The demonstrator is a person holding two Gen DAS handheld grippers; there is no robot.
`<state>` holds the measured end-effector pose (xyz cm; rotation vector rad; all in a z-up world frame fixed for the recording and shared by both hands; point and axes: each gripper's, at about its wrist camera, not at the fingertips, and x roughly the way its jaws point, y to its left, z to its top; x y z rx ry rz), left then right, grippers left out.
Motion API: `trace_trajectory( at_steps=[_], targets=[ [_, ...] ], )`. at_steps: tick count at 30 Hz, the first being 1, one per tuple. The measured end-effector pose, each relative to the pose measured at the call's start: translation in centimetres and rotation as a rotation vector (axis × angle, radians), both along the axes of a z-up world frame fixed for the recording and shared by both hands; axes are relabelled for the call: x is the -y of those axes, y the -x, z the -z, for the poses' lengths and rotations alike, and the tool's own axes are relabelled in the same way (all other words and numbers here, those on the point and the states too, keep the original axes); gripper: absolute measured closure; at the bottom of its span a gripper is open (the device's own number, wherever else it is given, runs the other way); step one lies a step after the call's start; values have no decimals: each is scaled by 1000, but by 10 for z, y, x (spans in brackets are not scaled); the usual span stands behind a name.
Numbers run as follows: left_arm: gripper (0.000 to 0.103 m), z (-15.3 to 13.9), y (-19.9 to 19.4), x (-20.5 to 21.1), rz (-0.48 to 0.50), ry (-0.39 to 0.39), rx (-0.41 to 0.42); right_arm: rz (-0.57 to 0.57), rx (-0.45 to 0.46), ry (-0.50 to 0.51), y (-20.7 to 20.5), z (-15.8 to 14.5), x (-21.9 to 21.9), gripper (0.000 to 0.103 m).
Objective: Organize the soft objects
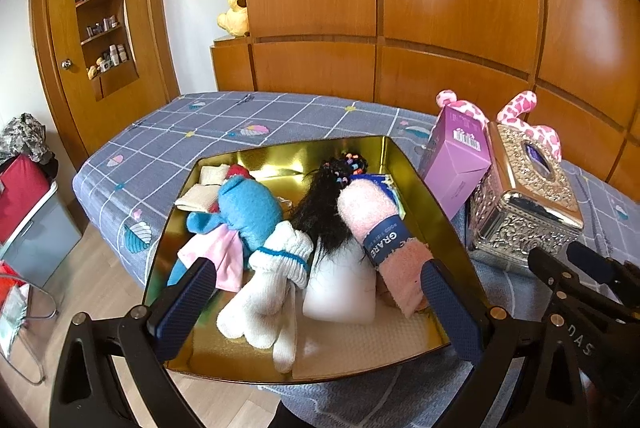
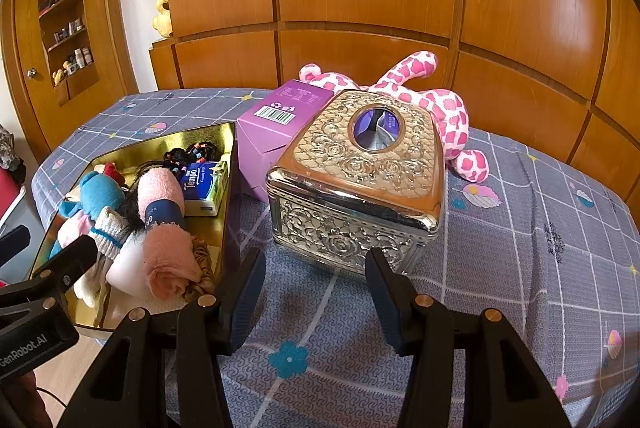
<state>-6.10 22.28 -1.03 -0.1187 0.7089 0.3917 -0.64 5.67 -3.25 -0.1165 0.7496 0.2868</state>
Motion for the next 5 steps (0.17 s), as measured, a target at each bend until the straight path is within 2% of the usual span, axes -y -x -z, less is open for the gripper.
trace_trajectory(
  at_steps=[5],
  targets=[
    [1, 1, -2, -3, 1, 21, -11, 5, 8, -9, 0, -2, 3, 51]
  ],
)
